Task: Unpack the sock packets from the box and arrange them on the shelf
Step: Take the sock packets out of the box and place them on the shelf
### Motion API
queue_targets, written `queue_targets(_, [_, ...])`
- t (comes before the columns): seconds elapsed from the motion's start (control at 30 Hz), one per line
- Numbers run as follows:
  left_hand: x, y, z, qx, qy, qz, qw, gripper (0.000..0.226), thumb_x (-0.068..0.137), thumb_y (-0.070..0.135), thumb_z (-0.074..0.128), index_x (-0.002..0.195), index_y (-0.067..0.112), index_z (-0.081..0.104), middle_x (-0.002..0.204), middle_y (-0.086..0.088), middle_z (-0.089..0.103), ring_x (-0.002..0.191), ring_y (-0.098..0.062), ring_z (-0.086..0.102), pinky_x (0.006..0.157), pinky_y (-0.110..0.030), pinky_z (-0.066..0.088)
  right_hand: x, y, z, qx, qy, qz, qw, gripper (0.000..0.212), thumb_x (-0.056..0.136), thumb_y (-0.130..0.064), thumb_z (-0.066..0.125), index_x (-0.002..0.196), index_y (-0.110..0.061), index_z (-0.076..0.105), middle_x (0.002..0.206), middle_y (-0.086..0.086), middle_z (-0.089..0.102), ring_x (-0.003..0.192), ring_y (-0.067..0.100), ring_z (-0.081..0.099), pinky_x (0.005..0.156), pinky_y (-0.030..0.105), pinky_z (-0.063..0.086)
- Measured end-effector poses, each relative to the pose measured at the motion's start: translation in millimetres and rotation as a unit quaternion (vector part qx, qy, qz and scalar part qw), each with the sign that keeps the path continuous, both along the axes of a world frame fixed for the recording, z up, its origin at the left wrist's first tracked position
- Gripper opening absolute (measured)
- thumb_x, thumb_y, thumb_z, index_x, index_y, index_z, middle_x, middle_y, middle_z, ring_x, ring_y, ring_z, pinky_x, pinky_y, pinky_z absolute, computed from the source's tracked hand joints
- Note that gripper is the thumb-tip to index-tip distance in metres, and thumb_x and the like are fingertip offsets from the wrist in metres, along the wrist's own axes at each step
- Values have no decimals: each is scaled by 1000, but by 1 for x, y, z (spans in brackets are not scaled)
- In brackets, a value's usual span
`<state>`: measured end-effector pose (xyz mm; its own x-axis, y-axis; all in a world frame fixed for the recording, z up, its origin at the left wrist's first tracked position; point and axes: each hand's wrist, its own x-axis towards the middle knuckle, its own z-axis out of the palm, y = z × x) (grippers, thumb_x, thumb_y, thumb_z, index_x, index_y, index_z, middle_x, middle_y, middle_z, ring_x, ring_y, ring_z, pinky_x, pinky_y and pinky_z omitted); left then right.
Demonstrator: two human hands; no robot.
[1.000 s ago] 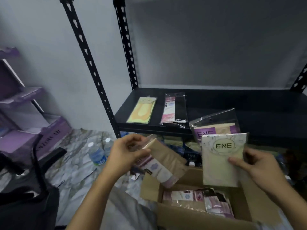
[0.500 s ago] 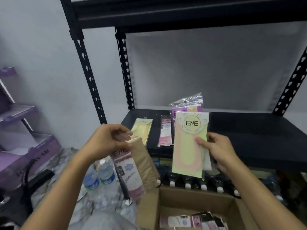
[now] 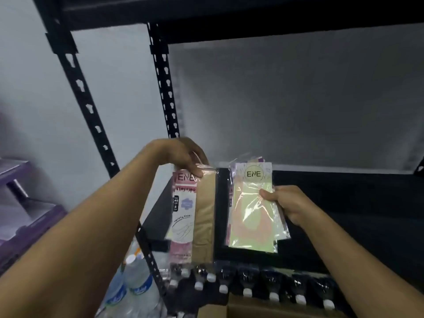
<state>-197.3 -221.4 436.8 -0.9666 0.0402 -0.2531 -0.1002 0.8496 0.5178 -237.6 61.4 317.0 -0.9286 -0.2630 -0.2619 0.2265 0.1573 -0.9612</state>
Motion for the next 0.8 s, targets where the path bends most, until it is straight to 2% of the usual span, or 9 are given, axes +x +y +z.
queue_targets(0.13, [-49,-17,-29,-96,2,-29,995,24,75,17,82,93,27,71,93,8,74,90,-17,71,86,-34,58,-20,-9,-23,28,24,-27,999,27,77,-11,76,89,11,66,82,16,74,67,25,71,51,27,53])
queue_targets(0.23, [-72,-32,-57,-158,51,-31,986,22,78,10,72,92,27,74,90,8,71,90,-16,68,88,-31,56,-27,-17,-41,41,25,-32,998,29,78,-11,76,89,14,65,86,17,74,74,29,71,63,34,57])
queue_targets(0.33, [-81,-40,-89,-144,66,17,987,24,81,2,63,83,24,72,87,1,72,81,-14,65,83,-26,54,-30,-23,-58,65,28,-35,997,33,79,-18,75,82,12,63,84,17,74,74,30,71,64,38,58])
queue_targets(0.4, [-85,-41,-111,-128,75,43,988,26,85,-2,55,85,17,73,90,-1,72,82,-14,62,77,-19,50,-29,-27,-67,84,43,-40,995,44,77,-26,77,86,15,60,85,21,73,78,37,70,70,49,57])
queue_targets(0.47, [-87,-41,-130,-93,68,72,991,23,87,-6,54,83,12,68,83,1,67,78,-15,60,66,-11,46,-29,-31,-74,99,64,-47,992,40,76,-29,77,83,8,64,85,21,72,79,39,69,73,54,57])
queue_targets(0.53, [-89,-43,-147,-80,71,89,990,20,87,-5,59,95,10,69,89,0,69,79,-14,66,65,-16,52,-28,-32,-74,102,84,-62,989,21,77,-25,76,75,-8,64,80,9,74,74,28,71,72,46,59])
queue_targets(0.6, [-90,-46,-161,-83,101,102,986,29,85,-5,60,102,15,71,104,-1,72,94,-18,69,80,-29,57,-25,-32,-71,108,102,-67,987,18,79,-22,75,82,-17,58,80,-2,70,74,16,69,67,34,57])
queue_targets(0.73, [-86,-45,-162,-73,125,114,983,44,79,-4,56,105,30,68,105,7,70,97,-19,68,85,-36,58,-22,-29,-63,122,113,-53,985,26,82,-22,72,103,-8,65,78,-8,65,71,7,63,56,21,48])
queue_targets(0.8, [-84,-45,-160,-45,145,122,981,42,80,4,61,112,30,66,114,5,70,101,-19,67,92,-38,54,-21,-27,-57,136,111,-54,983,41,84,-26,70,119,-5,60,94,-2,66,79,11,62,61,22,47])
